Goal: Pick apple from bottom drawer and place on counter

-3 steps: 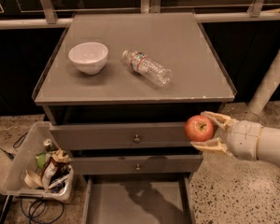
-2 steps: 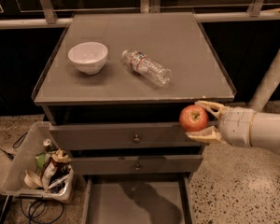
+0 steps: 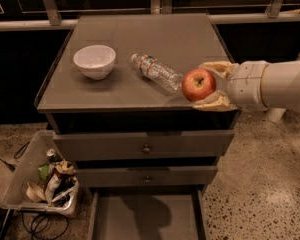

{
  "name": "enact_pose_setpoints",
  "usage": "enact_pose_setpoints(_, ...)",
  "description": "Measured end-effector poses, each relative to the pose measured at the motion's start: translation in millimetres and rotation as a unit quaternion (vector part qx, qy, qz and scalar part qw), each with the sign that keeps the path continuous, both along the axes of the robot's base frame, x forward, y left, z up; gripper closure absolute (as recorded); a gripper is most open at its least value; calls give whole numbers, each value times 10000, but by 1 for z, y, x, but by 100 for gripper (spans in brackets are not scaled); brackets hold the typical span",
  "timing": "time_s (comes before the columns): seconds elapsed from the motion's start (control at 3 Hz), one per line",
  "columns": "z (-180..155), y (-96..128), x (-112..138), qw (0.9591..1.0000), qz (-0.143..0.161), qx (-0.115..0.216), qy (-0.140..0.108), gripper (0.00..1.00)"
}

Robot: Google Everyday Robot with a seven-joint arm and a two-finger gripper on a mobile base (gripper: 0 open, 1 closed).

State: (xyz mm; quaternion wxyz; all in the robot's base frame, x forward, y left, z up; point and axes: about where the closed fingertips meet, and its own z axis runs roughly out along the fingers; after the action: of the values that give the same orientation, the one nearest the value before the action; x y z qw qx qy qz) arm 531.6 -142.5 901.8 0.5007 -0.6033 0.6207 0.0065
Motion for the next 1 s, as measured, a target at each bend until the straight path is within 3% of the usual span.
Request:
enact_pose_setpoints(0.33,0,0,0,10000,0,0,0,100)
enact_pose_setpoints(0.67,9,-4,17,9995,-217,201,-105,100)
enact_pose_setpoints(1.0,33,-9,55,9959,-605,545,-404,100)
